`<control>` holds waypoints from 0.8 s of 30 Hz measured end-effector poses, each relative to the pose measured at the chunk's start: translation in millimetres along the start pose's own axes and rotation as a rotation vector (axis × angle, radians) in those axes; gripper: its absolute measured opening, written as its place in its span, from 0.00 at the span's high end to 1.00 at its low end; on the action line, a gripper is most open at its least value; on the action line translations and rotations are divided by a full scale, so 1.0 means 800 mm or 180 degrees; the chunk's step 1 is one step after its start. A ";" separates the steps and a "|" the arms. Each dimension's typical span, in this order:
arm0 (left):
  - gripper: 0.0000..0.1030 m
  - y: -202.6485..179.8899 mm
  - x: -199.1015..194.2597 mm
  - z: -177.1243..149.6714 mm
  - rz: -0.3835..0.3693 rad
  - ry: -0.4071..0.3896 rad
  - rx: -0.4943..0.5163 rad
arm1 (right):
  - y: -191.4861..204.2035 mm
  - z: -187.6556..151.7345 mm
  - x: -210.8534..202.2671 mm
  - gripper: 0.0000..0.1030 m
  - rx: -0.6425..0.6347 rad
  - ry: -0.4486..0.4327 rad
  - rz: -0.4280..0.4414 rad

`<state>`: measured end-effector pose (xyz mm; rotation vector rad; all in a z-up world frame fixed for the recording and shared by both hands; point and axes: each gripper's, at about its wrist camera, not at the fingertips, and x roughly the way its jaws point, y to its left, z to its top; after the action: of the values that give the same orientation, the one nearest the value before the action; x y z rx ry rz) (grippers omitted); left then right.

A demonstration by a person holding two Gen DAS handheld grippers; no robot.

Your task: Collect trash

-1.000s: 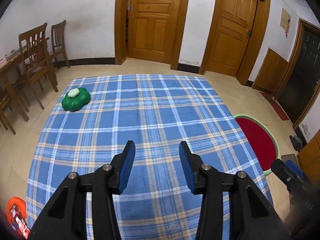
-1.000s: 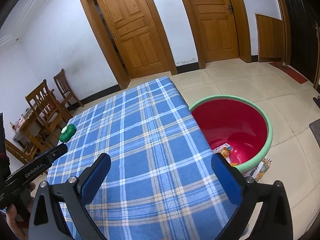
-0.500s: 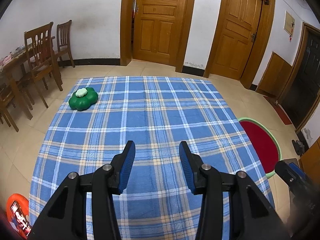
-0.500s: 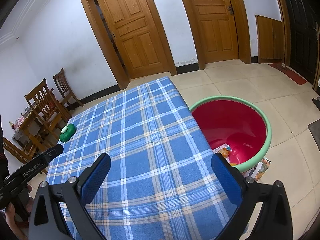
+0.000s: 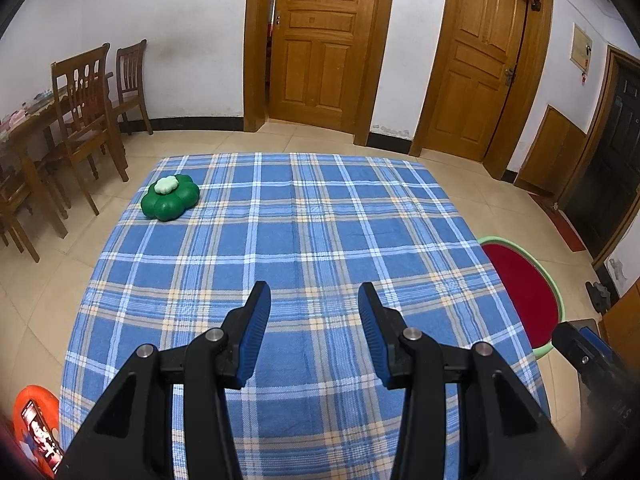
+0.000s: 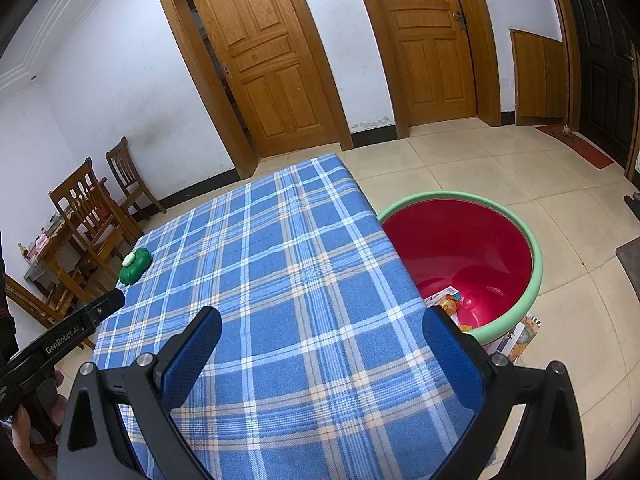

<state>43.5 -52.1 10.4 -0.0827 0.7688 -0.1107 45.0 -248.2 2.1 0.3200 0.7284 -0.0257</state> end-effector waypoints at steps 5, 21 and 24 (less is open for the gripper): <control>0.56 0.000 0.000 0.000 0.0000 0.0000 0.0002 | 0.001 0.000 0.000 0.01 0.0002 0.0002 -0.0003; 0.56 0.001 0.001 -0.001 0.0000 0.0007 -0.0003 | 0.000 0.000 0.000 0.01 0.0004 0.0003 -0.0002; 0.56 0.002 0.001 -0.002 0.0003 0.0010 -0.0009 | 0.001 -0.001 0.000 0.01 0.0005 0.0001 -0.0006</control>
<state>42.9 -50.3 8.3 -0.0848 0.7719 -0.1090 44.6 -247.3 2.1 0.3207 0.7292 -0.0279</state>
